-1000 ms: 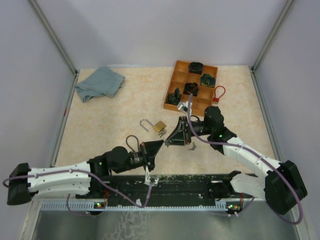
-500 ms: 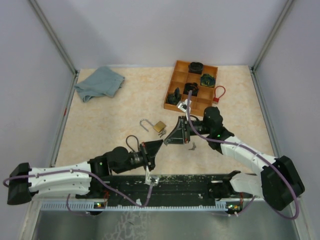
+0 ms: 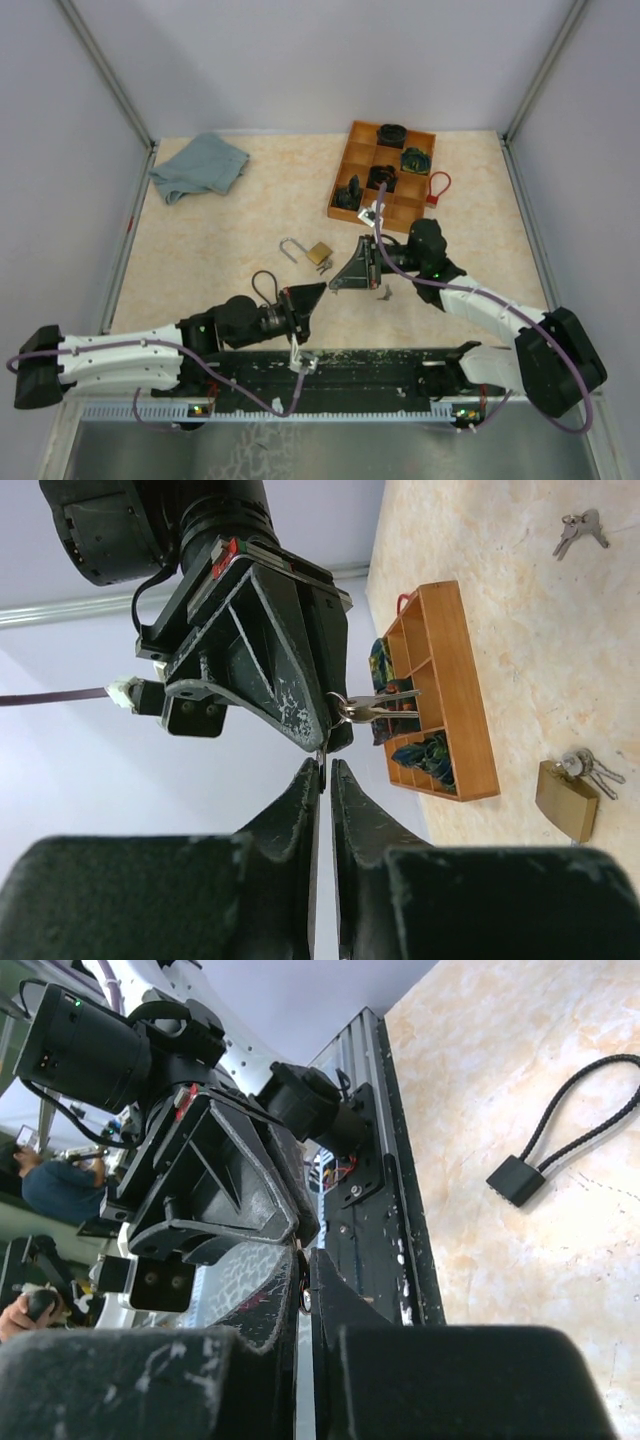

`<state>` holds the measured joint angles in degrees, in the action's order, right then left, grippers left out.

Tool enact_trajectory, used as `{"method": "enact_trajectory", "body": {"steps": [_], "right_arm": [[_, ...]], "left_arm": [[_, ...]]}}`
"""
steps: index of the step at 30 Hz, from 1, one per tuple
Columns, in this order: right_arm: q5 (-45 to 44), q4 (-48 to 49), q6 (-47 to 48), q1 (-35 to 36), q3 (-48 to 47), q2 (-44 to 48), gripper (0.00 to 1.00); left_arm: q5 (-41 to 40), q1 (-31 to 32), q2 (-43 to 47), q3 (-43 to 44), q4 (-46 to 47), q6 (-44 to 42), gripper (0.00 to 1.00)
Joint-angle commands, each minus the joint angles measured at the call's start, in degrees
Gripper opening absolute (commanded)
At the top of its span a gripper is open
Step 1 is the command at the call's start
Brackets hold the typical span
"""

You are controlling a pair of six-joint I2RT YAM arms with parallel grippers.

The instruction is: Unlock with the key

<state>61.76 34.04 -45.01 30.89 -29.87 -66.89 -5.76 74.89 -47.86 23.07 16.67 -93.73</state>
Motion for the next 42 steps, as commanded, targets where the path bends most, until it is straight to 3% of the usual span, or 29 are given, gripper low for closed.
{"method": "enact_trajectory", "body": {"steps": [1, 8, 12, 17, 22, 25, 30, 35, 42], "right_arm": [[-0.82, 0.80, 4.02, -1.19, -0.29, 1.52, 0.00], [-9.66, -8.35, 12.72, -1.19, -0.08, 5.02, 0.00], [-15.08, -13.74, 18.25, -1.19, 0.33, 7.22, 0.00], [-20.46, -19.00, 23.73, -1.19, 0.33, 8.73, 0.00], [-25.06, -19.93, 25.78, -1.23, 2.36, 10.19, 0.00], [-26.88, -19.55, 26.38, -1.19, 3.34, 11.08, 0.00], [-29.29, -20.01, 28.09, -1.19, 4.01, 12.70, 0.00], [-30.12, -19.18, 28.95, -1.19, 5.77, 14.02, 0.00], [-30.24, -17.40, 28.96, -1.19, 7.89, 14.16, 0.00]], "left_arm": [[-0.38, 0.28, 1.18, -0.80, -3.29, 4.87, 0.19], [-2.93, 0.34, 0.00, 4.33, -7.61, 24.60, 0.27], [-7.62, 0.32, -2.85, 10.68, -11.31, 41.73, 0.34], [-18.49, 0.39, -10.07, 22.60, -22.19, 63.31, 0.36], [-32.10, 0.13, -17.14, 31.16, -32.99, 87.33, 0.58], [-35.46, -1.16, -20.79, 35.97, -44.13, 102.91, 0.62], [-30.94, -7.89, -22.29, 38.66, -57.00, 126.02, 0.76], [-16.14, -18.06, -21.81, 36.89, -60.61, 135.08, 0.76], [-7.09, -24.36, -21.28, 31.46, -65.22, 146.95, 0.81]]}}
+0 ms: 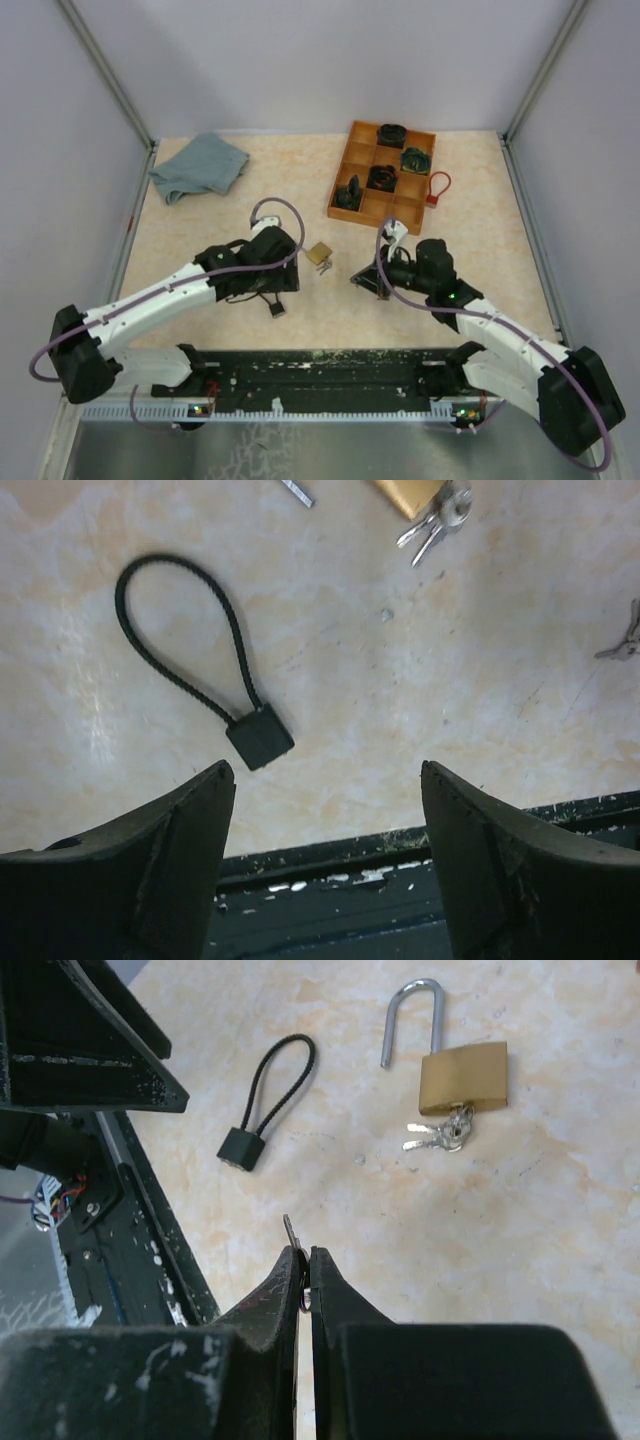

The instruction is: Unlock with the key

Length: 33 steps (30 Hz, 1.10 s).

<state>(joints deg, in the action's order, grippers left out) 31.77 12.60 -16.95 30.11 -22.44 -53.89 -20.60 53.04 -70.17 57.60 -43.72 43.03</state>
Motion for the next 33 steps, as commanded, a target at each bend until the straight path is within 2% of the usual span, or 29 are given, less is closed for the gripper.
{"method": "enact_trajectory", "body": {"steps": [1, 6, 10, 16, 23, 29, 33], "right_arm": [[-0.10, 4.48, 0.87, -0.40, 0.61, 1.20, 0.00], [1.01, 5.02, 1.48, -0.40, 0.93, 1.04, 0.00], [1.54, 8.44, 0.80, -0.40, 2.89, 1.09, 0.00], [2.78, 8.95, 0.95, -0.40, 2.64, 0.36, 0.00], [3.89, 8.61, 0.95, -0.40, 2.83, 0.42, 0.00], [4.27, 8.98, 0.78, -0.40, 3.21, 1.42, 0.00], [4.27, 9.03, 0.71, -0.40, 3.16, 0.78, 0.00]], "left_arm": [[8.78, -3.69, 0.98, -3.79, -4.93, 10.96, 0.81], [11.86, -7.16, -1.99, -6.09, -5.35, 17.33, 0.82], [8.71, -8.11, -7.47, -5.58, -9.20, 20.74, 0.82], [10.32, -10.58, -13.89, -5.02, -8.39, 18.97, 0.80], [11.30, -12.33, -19.66, -2.61, -4.75, 15.93, 0.70], [11.85, -12.85, -23.19, -1.34, -2.94, 14.64, 0.68], [13.92, -13.13, -24.99, -1.39, -3.01, 14.52, 0.64]]}}
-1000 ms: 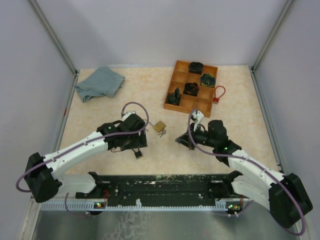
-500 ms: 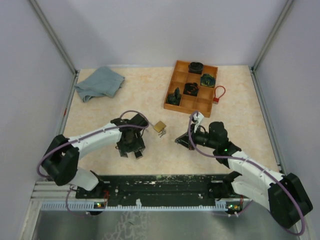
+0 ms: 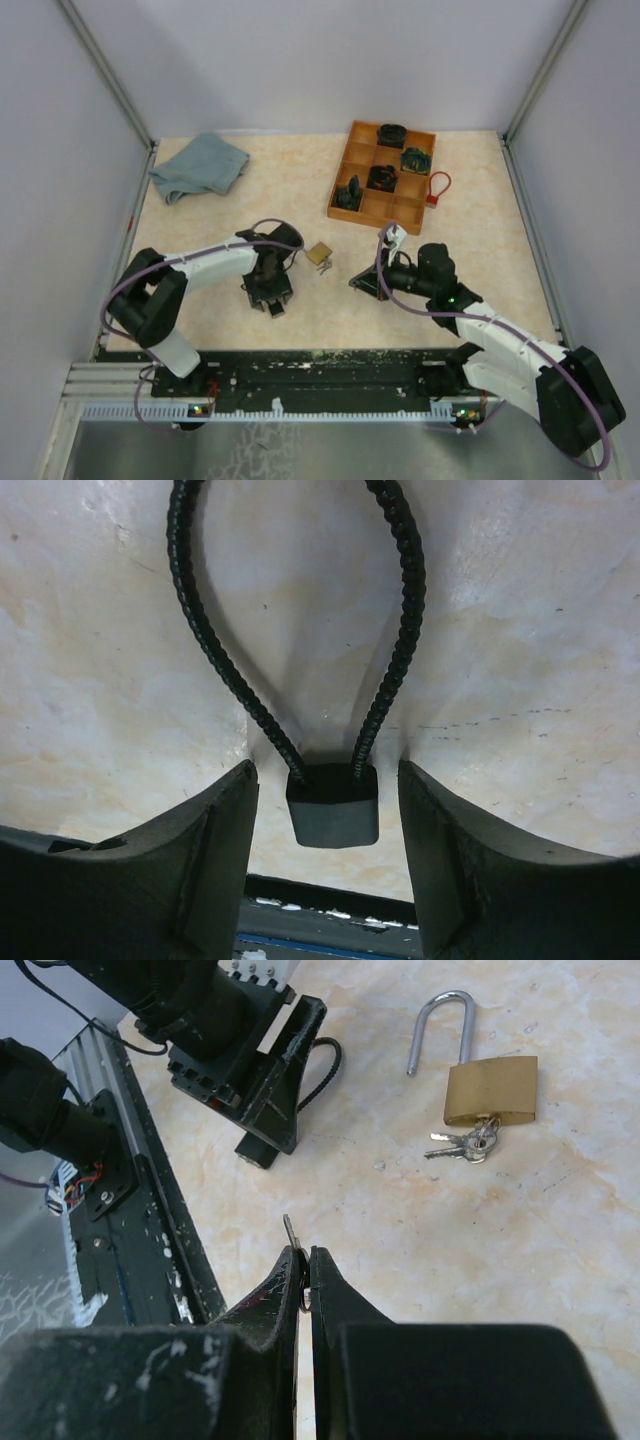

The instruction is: Unlock with the key

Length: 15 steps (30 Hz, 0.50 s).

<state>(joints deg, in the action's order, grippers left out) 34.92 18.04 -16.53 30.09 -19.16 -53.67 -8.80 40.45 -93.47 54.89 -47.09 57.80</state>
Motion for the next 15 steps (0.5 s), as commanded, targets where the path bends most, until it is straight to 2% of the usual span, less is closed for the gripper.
{"method": "enact_trajectory", "body": {"steps": [1, 6, 11, 13, 15], "right_arm": [[1.20, 3.64, 0.27, -0.38, -0.17, 0.43, 0.00], [1.42, 4.00, 0.06, -0.43, -0.14, 0.23, 0.00], [1.88, 6.16, -1.57, 0.29, -0.09, 0.21, 0.00], [0.19, 7.44, -2.10, 1.42, -0.09, 0.48, 0.00], [-2.37, 8.18, -2.07, 3.17, -0.28, 0.83, 0.00]], "left_arm": [[2.43, -0.62, -1.91, 1.21, 0.25, -0.24, 0.62], [3.71, -0.63, -1.73, -0.61, 1.52, 0.56, 0.52], [4.64, -0.74, 1.41, -1.91, 2.26, 2.92, 0.35], [4.88, -0.72, 3.95, -2.03, 4.34, 4.18, 0.24], [5.10, -0.81, 6.07, -1.47, 4.36, 5.63, 0.18]]}}
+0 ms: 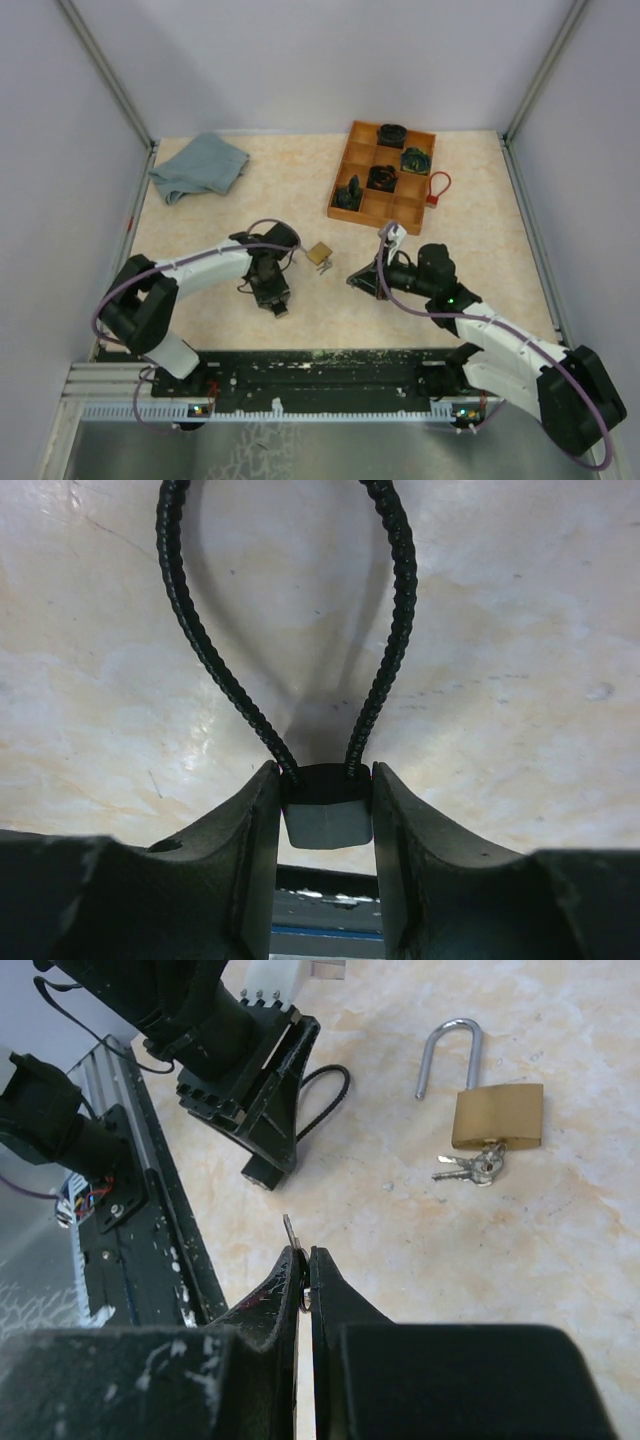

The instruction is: Unlock with the key

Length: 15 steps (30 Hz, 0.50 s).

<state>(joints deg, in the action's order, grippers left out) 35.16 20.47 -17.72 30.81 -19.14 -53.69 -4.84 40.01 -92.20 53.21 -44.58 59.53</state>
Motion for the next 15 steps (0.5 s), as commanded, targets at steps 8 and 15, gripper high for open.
{"method": "enact_trajectory", "body": {"steps": [8, 15], "right_arm": [[-13.99, 7.04, -0.48, 11.87, -1.41, 2.93, 0.00], [-24.73, 11.15, -1.08, 18.30, 0.24, 3.93, 0.00]], "left_arm": [[5.10, -0.55, 11.98, 0.20, 5.96, 9.87, 0.03], [6.59, -0.62, 17.38, -2.21, 13.23, 13.86, 0.00]]}}
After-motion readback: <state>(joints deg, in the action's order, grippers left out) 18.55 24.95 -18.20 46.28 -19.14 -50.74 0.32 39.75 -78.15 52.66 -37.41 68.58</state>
